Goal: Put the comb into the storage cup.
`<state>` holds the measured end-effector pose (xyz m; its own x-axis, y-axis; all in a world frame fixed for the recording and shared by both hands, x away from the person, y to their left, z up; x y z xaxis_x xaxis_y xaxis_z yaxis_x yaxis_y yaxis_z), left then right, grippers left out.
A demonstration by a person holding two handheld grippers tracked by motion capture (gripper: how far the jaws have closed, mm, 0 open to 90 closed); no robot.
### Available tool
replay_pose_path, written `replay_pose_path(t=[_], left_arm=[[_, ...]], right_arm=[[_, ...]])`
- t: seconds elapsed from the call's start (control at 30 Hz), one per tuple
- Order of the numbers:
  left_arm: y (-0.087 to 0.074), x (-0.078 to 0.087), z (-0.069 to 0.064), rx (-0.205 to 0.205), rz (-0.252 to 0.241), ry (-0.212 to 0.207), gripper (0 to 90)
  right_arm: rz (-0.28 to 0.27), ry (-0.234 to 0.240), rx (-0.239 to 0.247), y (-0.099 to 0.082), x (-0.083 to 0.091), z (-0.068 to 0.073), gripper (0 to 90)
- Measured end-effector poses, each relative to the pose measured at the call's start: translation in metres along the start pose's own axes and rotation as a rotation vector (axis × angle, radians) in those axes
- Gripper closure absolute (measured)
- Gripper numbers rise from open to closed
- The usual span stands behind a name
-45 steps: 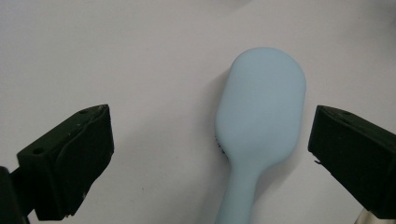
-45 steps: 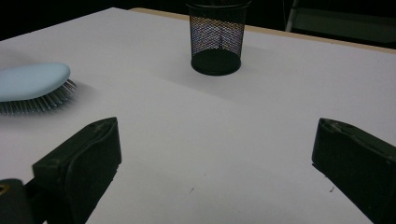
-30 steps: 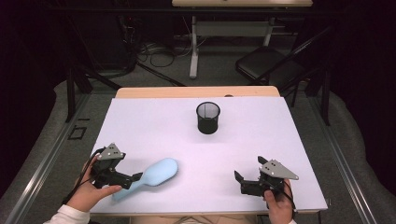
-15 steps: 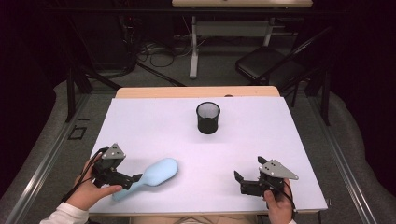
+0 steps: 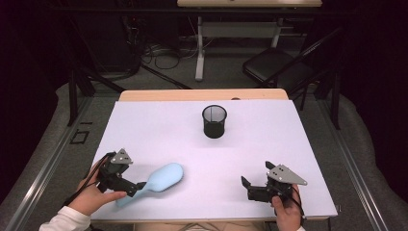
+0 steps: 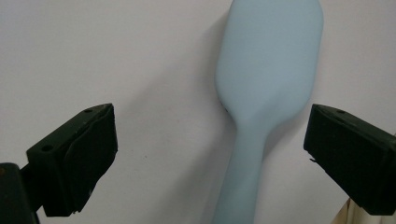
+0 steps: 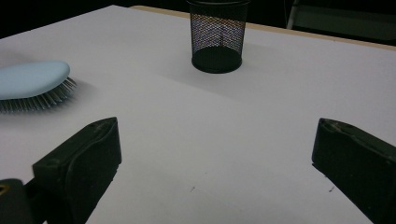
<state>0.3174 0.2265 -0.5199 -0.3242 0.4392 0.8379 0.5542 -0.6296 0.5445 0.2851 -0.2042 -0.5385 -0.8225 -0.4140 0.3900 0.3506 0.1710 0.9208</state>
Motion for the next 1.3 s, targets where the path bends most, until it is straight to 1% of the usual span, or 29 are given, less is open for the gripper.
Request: replay_pose_path(t=[0.07,0.13,0.17,0.23,0.63,0.8,0.9,0.97,1.03,1.17,1.3], left_arm=[[0.0,-0.001,0.0,-0.004,0.008,0.003,3.1],[0.0,-0.002,-0.001,0.001,0.014,0.001,3.1],[0.001,-0.002,0.0,-0.005,0.02,0.003,3.1],[0.001,-0.003,-0.001,0.002,0.025,-0.001,3.1],[-0.001,-0.008,-0.002,-0.01,0.056,0.003,3.2],[-0.001,-0.009,-0.002,0.001,0.059,-0.004,3.4],[-0.002,-0.01,-0.002,0.002,0.065,-0.004,4.2],[-0.002,-0.01,-0.001,-0.002,0.073,-0.008,7.1],[-0.003,-0.011,-0.002,0.003,0.074,-0.009,7.4],[-0.004,-0.013,-0.002,-0.001,0.085,-0.007,7.9],[-0.005,-0.016,-0.003,0.0,0.098,-0.014,7.9]], right_arm=[[0.001,0.0,0.001,0.0,0.0,0.0,1.2],[0.001,-0.001,0.001,0.0,0.0,0.0,1.2],[0.001,0.0,0.001,0.0,0.0,0.0,1.1],[0.001,-0.001,0.0,0.0,0.0,0.0,1.1],[0.002,0.0,0.002,0.0,0.0,0.0,1.2],[0.002,0.001,0.001,0.0,0.0,0.0,1.2],[0.003,0.0,0.001,0.0,0.0,0.0,1.3],[0.003,0.0,0.002,0.0,0.0,0.0,1.4],[0.002,0.0,0.003,0.0,0.0,0.0,1.4],[0.002,0.0,0.003,0.0,0.0,0.0,1.4],[0.002,-0.001,0.005,0.0,0.0,0.0,1.4]])
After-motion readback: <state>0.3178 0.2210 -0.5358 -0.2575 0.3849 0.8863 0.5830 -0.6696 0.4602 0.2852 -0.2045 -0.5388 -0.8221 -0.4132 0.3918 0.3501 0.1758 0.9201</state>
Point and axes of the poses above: each handheld gripper's, and its own axes: x roughly backward along the jaws, y roughly out of its top, z roughly to its left, the point moved 4 cm from there along -x, roughly forward along the jaws, and after that the axes turned 3 degrees about -y, right-handed, at the moved point
